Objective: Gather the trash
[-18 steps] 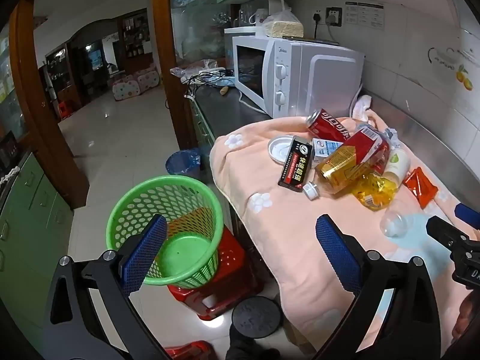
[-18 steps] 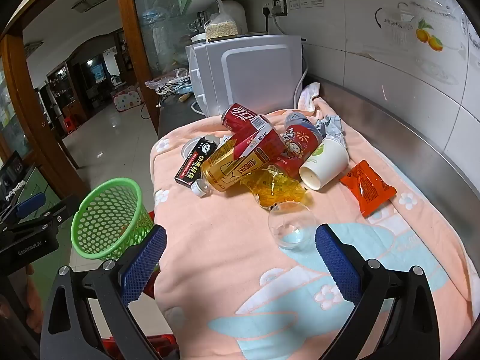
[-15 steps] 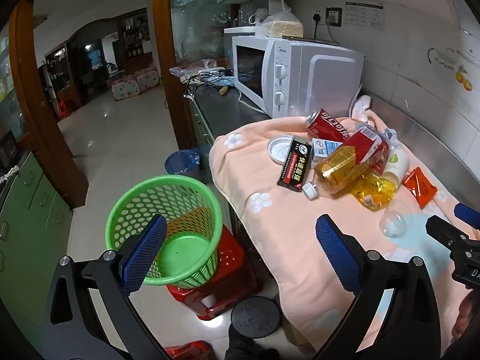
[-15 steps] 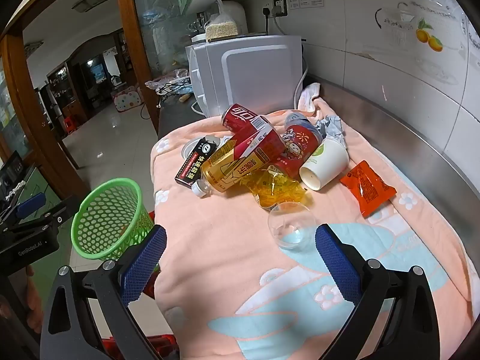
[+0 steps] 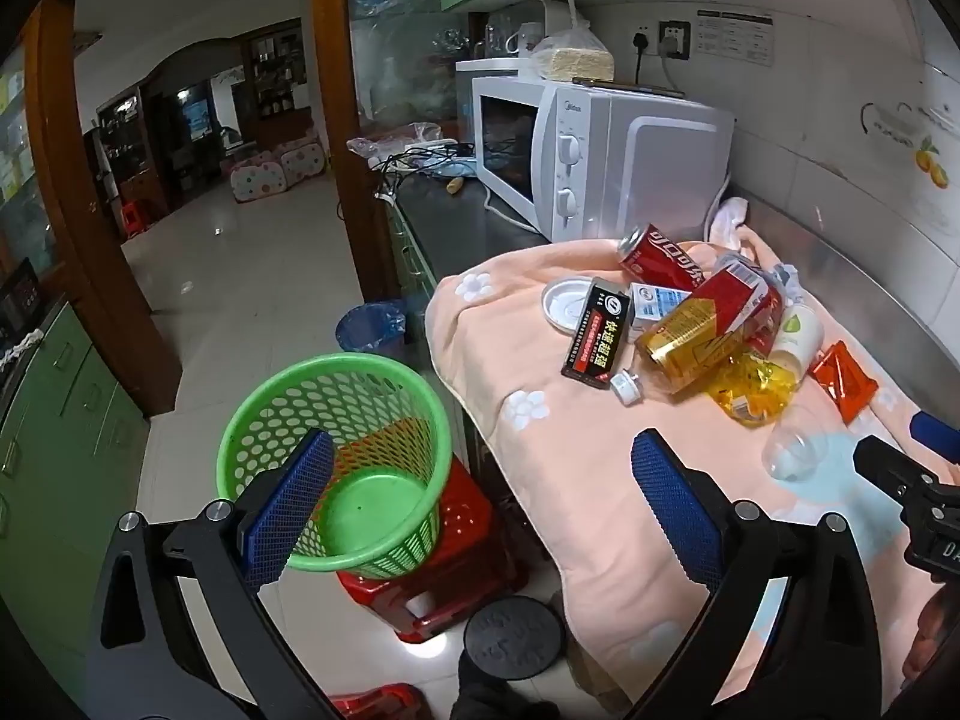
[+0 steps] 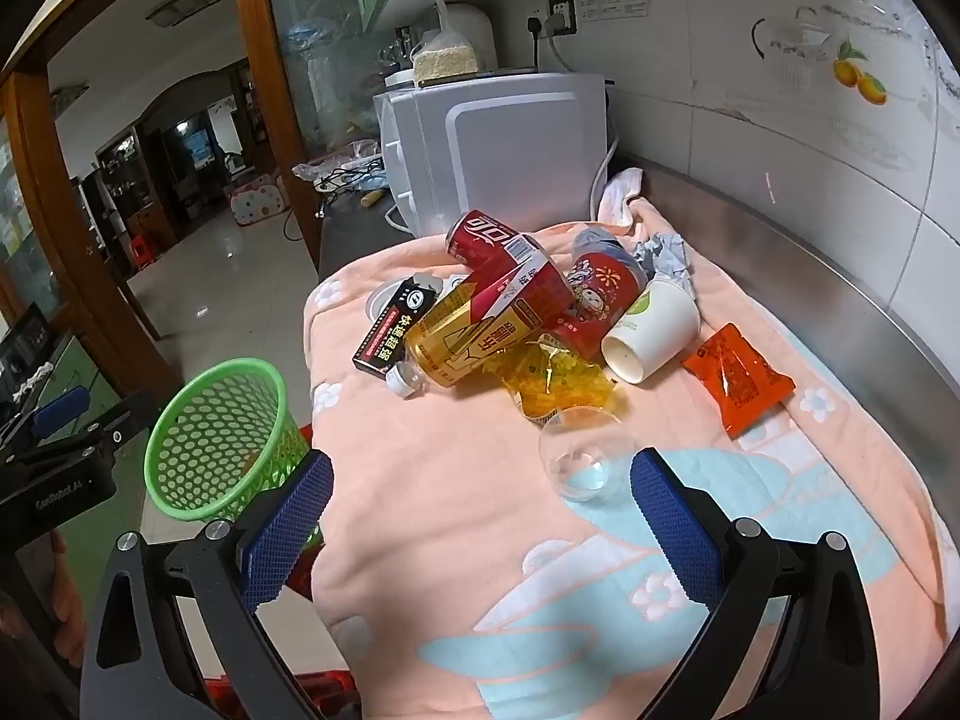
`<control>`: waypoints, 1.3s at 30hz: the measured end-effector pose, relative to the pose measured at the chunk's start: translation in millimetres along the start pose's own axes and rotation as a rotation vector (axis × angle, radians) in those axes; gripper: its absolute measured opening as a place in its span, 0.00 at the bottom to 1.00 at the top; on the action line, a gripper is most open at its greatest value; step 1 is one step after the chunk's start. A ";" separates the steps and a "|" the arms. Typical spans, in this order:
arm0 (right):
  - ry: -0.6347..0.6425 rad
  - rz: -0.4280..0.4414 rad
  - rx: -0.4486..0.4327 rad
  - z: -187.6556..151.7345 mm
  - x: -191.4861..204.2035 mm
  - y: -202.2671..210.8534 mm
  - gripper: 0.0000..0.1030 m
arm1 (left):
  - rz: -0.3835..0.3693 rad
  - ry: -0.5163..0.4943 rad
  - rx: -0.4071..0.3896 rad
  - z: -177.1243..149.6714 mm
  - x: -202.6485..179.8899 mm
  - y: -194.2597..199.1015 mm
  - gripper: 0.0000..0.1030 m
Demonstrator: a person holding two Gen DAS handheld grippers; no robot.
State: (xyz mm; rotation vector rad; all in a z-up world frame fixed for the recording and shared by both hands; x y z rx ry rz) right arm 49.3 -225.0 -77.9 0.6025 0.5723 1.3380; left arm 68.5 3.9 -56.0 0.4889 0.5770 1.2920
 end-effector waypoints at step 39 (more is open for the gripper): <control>0.003 0.012 -0.015 1.2 6.8 1.1 0.93 | 0.009 -0.004 -0.003 -0.1 0.4 1.0 0.95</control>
Point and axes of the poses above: each gripper's, at about its wrist camera, not at the fingertips, and y roughly against the way its jaws point, x to its left, z to its top, the point moved 9 cm from there along -y, roughly the way its jaws point, and after that the axes turned 13 degrees about -z, right-handed, at the moved point
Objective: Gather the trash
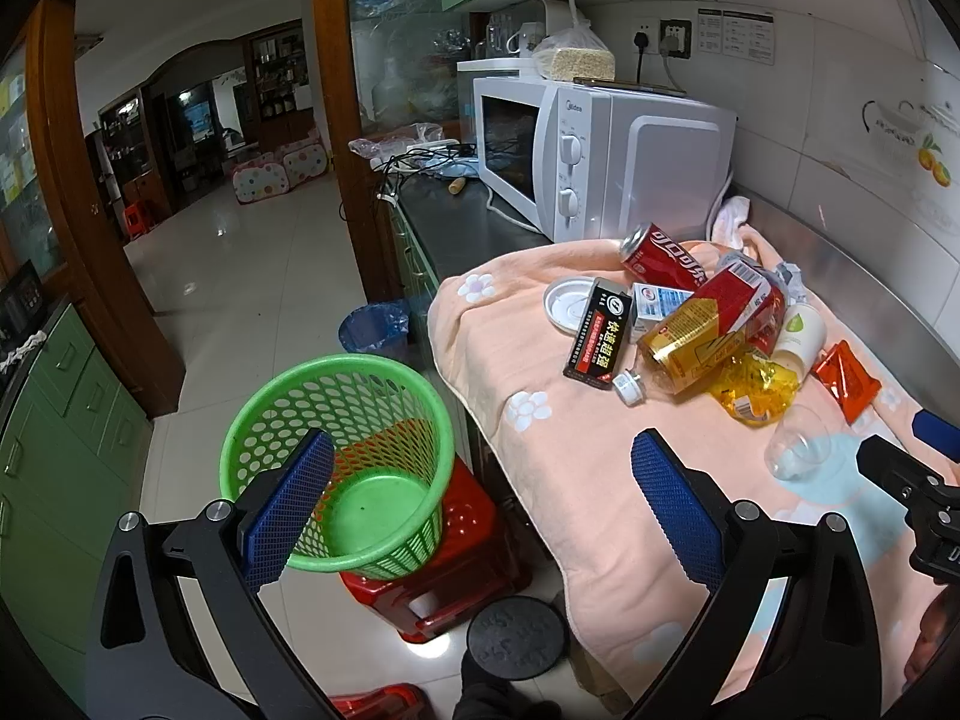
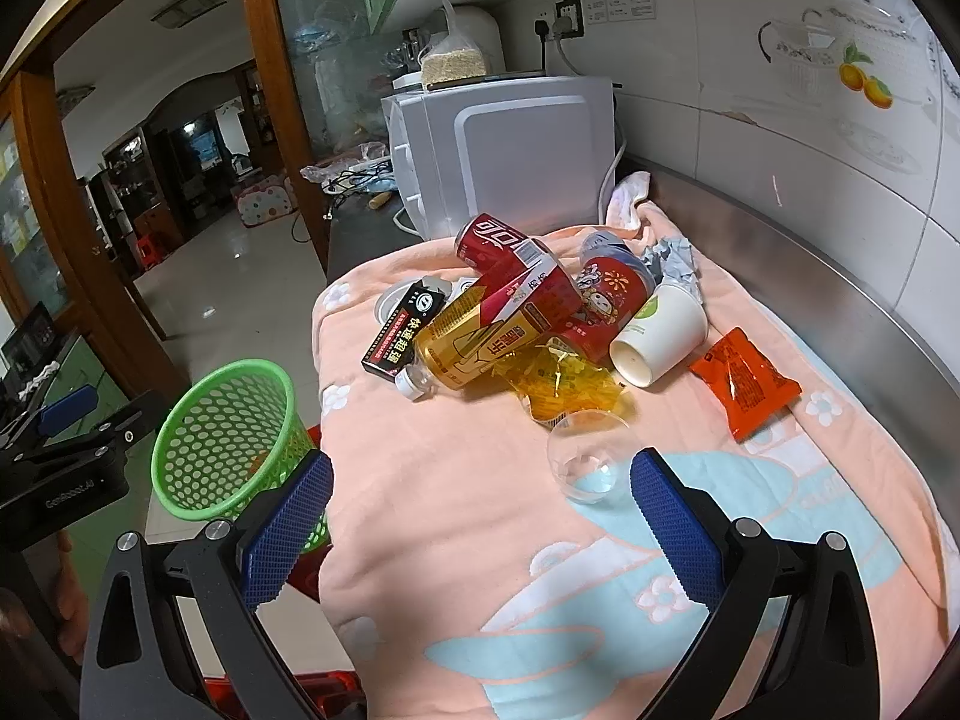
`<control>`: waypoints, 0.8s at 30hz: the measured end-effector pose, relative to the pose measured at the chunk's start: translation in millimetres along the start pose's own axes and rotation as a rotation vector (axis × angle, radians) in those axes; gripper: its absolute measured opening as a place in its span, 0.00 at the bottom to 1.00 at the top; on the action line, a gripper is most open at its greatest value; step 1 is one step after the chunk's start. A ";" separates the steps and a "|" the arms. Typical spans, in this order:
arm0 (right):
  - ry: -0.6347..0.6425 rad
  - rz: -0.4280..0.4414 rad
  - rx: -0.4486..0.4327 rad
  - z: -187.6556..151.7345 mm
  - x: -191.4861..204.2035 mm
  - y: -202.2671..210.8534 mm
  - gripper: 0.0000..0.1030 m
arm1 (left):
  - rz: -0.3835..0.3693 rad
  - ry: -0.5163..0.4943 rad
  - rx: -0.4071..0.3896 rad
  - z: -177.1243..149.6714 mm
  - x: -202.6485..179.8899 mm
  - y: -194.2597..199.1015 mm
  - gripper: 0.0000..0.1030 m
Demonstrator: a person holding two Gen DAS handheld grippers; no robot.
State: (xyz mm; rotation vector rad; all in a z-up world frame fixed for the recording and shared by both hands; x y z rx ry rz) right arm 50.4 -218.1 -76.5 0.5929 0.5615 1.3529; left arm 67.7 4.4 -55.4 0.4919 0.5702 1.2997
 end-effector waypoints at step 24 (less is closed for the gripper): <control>0.000 0.003 -0.002 1.1 -0.9 -2.5 0.93 | 0.001 -0.002 0.004 -1.3 0.2 -0.7 0.95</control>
Point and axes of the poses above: each gripper's, at about its wrist camera, not at the fingertips, and y roughly against the way its jaws point, x to its left, z to its top, the point moved 9 cm from there along -y, roughly the way its jaws point, and after that the axes turned 13 degrees about -z, right-handed, at the moved point
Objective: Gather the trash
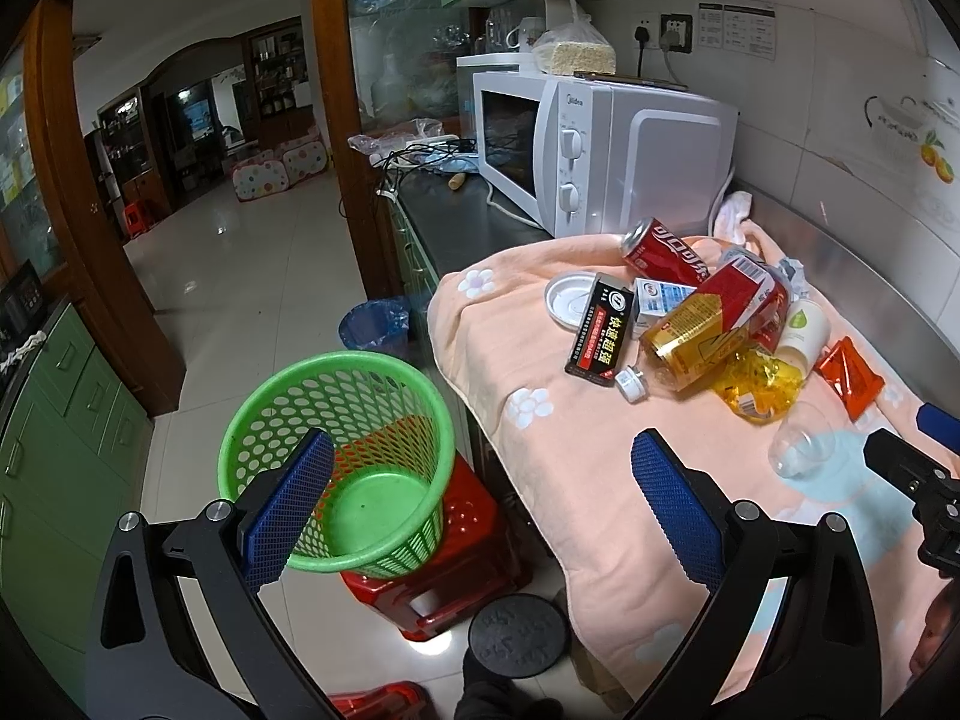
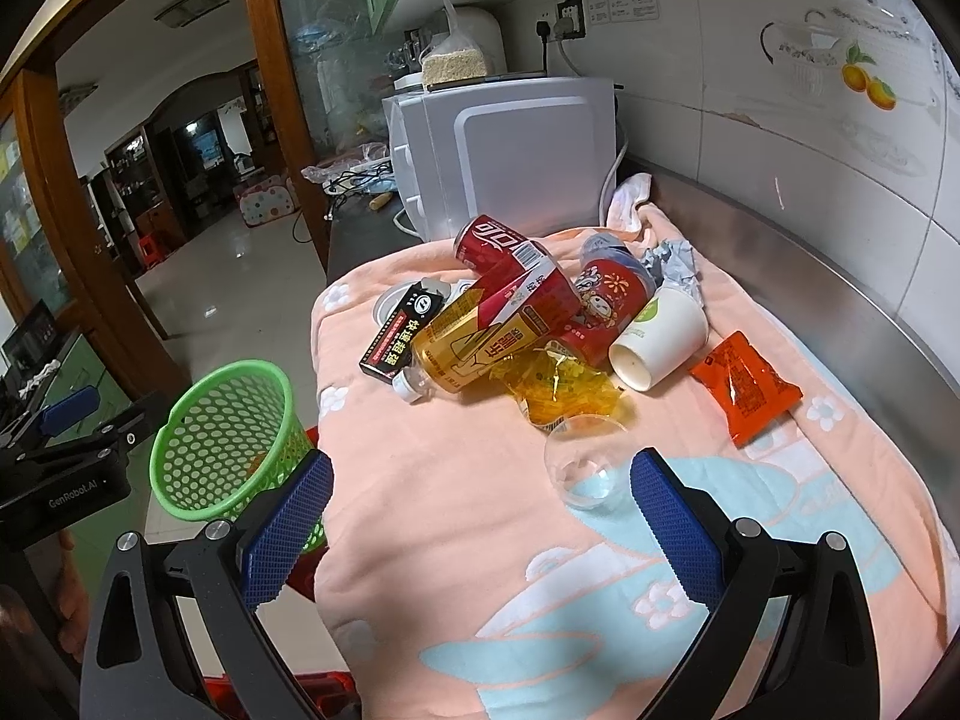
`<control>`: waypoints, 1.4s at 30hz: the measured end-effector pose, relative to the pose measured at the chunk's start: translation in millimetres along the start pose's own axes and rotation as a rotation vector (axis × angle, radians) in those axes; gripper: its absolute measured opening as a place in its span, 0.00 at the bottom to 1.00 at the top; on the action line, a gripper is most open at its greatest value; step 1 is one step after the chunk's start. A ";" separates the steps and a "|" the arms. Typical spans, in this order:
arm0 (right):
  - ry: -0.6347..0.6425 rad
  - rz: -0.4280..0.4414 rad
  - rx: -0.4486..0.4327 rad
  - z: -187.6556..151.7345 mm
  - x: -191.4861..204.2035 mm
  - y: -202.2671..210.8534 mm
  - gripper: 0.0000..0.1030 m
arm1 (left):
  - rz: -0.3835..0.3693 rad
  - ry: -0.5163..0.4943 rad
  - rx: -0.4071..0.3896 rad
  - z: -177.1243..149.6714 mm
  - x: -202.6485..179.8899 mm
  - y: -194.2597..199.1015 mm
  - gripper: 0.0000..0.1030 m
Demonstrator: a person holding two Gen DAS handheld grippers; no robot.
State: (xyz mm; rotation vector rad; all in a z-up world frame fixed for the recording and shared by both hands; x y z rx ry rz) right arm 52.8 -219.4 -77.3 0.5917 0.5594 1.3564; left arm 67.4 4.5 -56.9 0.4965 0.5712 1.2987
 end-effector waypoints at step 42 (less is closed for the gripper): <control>0.031 -0.019 0.176 -29.7 -51.5 -107.7 0.92 | -0.050 -0.061 0.105 -1.1 -20.8 -57.5 0.94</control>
Point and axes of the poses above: each gripper's, at about its wrist camera, not at the fingertips, and y roughly against the way its jaws point, x to its left, z to its top, the point moved 9 cm from there along -y, roughly the way its jaws point, and after that the axes turned 13 degrees about -z, right-handed, at the moved point
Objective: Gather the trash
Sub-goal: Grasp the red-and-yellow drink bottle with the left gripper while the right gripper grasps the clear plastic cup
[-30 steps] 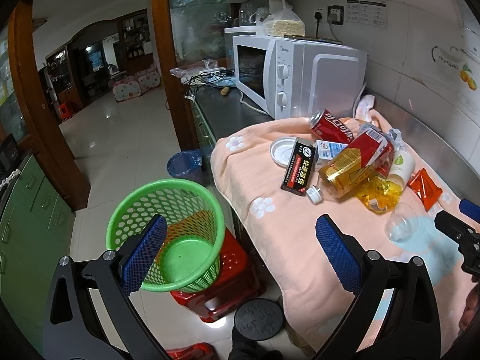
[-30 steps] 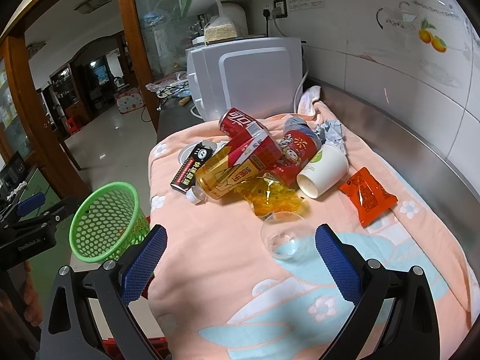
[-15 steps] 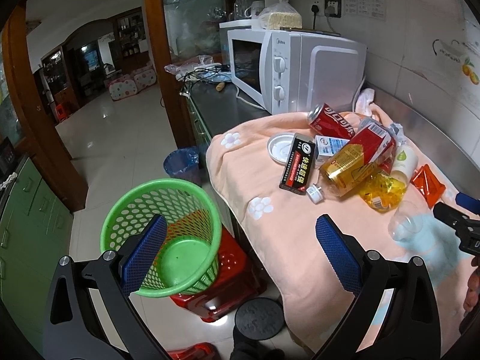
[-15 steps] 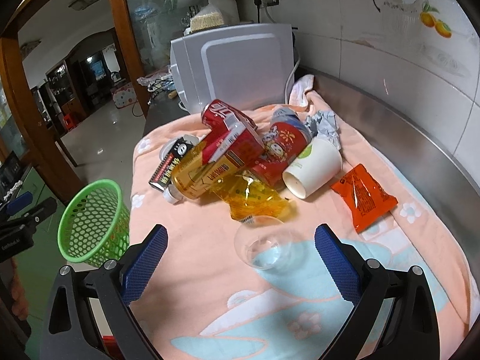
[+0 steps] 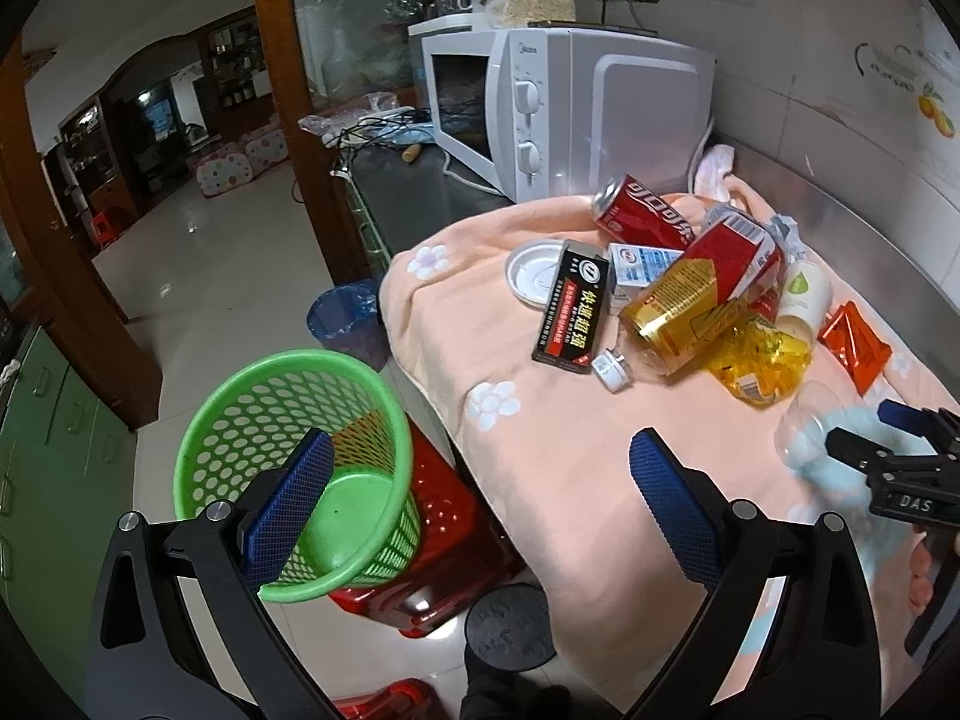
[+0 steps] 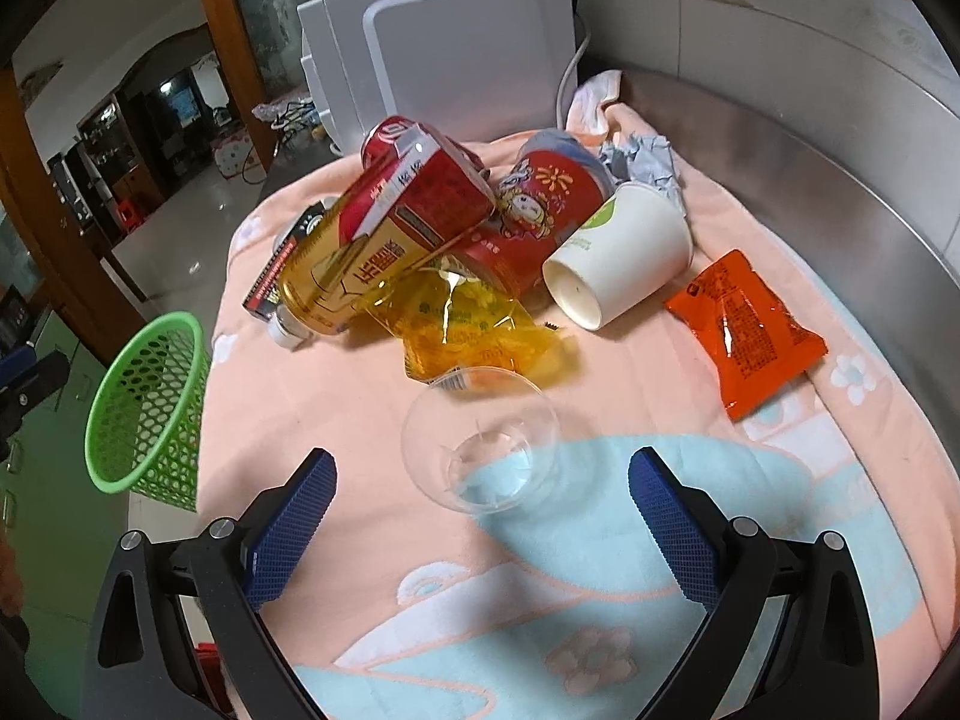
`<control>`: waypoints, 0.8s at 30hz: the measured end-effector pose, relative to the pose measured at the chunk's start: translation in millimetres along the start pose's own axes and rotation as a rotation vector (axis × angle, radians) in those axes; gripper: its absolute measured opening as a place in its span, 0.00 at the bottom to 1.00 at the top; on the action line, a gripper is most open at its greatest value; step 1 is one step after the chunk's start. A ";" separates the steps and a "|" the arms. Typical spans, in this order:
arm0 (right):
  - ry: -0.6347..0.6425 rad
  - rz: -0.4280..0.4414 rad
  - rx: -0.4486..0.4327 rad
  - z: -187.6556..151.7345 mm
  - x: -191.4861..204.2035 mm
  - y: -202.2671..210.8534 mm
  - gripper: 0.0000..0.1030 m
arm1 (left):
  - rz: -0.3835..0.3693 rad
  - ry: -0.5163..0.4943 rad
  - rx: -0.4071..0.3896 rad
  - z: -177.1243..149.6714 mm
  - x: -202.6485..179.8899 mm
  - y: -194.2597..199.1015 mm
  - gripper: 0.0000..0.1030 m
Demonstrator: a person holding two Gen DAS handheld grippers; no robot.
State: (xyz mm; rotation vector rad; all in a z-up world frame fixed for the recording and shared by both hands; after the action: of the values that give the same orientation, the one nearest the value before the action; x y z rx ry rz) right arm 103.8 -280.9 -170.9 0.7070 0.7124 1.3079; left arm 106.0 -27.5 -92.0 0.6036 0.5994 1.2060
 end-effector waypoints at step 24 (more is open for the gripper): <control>-0.005 0.003 0.045 -3.9 -5.4 -22.8 0.59 | -0.226 -0.217 0.031 44.2 -92.8 -63.6 0.86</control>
State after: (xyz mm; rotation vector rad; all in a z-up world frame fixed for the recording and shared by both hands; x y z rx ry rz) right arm 113.6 -288.8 -191.1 0.7478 0.7388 1.2954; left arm 156.5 -137.2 -96.7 0.6650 0.4888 0.9073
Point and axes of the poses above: each gripper's, at about its wrist camera, not at the fingertips, and y roughly against the way its jaws point, x to its left, z to its top, the point moved 9 cm from there along -y, roughly the way its jaws point, and after that the axes turned 13 degrees about -z, right-handed, at the moved point
